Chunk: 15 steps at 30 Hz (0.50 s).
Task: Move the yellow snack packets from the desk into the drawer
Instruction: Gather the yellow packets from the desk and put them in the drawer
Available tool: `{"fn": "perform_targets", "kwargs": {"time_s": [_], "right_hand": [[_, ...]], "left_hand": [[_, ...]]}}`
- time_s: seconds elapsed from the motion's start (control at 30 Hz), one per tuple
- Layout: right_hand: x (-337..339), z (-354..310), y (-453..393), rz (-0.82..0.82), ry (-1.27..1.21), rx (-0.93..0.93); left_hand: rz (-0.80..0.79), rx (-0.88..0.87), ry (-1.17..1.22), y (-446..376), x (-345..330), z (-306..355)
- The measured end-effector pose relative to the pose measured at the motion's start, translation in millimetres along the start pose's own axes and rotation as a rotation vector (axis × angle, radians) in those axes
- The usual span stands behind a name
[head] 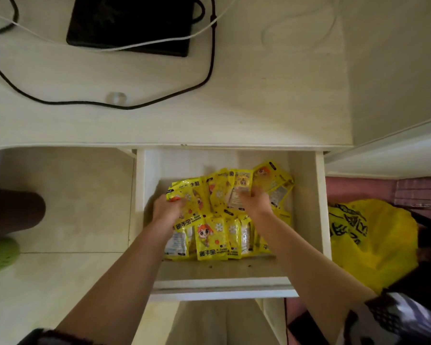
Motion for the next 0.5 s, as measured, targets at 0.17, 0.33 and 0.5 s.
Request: {"fn": "perform_targets", "kwargs": {"time_s": [0.17, 0.33, 0.5], "right_hand": [[13, 5, 8, 0.075, 0.163, 0.044], [21, 12, 25, 0.103, 0.284, 0.067], [30, 10, 59, 0.122, 0.281, 0.176]], "left_hand": [[-0.041, -0.076, -0.159, 8, 5, 6], [-0.059, -0.184, -0.341, 23, 16, 18], [-0.064, -0.287, -0.376, 57, 27, 35]]}}
Point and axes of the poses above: each hand's wrist, its own y-axis away from the middle knuckle, its own x-axis out of the back of the hand, z = x × y, the point moved 6 cm from there along -y, towards the middle knuckle, and after that the axes turned 11 degrees about -x, right-handed, at the moved point
